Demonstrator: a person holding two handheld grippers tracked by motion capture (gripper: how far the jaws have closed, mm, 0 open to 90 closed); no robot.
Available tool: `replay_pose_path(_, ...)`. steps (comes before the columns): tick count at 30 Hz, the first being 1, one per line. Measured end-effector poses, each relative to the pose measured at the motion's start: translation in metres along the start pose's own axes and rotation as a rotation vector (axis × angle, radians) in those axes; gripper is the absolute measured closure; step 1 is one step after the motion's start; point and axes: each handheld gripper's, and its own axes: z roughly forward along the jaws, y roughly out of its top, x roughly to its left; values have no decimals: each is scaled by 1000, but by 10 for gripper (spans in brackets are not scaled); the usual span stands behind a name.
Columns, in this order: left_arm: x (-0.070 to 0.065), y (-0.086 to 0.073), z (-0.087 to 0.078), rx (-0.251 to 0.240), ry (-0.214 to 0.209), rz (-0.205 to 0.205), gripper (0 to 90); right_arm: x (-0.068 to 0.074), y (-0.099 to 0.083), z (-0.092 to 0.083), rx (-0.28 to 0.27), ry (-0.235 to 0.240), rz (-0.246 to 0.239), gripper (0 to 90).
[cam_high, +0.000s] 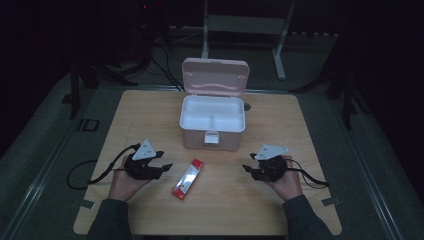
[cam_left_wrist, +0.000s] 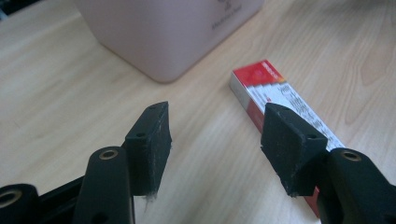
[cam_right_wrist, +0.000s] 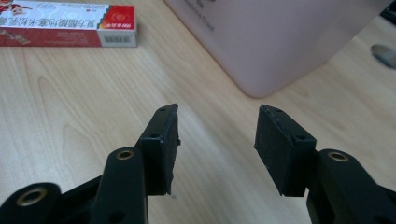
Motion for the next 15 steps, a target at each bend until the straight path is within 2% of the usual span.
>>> replay_pose_path(1, 0, 2, 0, -4, 1, 2, 420, -1, 4, 0, 16, -23, -19, 491)
replay_pose_path(4, 3, 10, 2, 0, 4, 12, 416, -5, 9, -1, 5, -23, -21, 491)
replay_pose_path(13, 17, 31, 6, -35, 23, 1, 404, -16, 28, -3, -26, -28, -5, 487)
replay_pose_path(15, 25, 42, 7, -44, 38, -7, 401, -22, 38, -3, -42, -34, 5, 486)
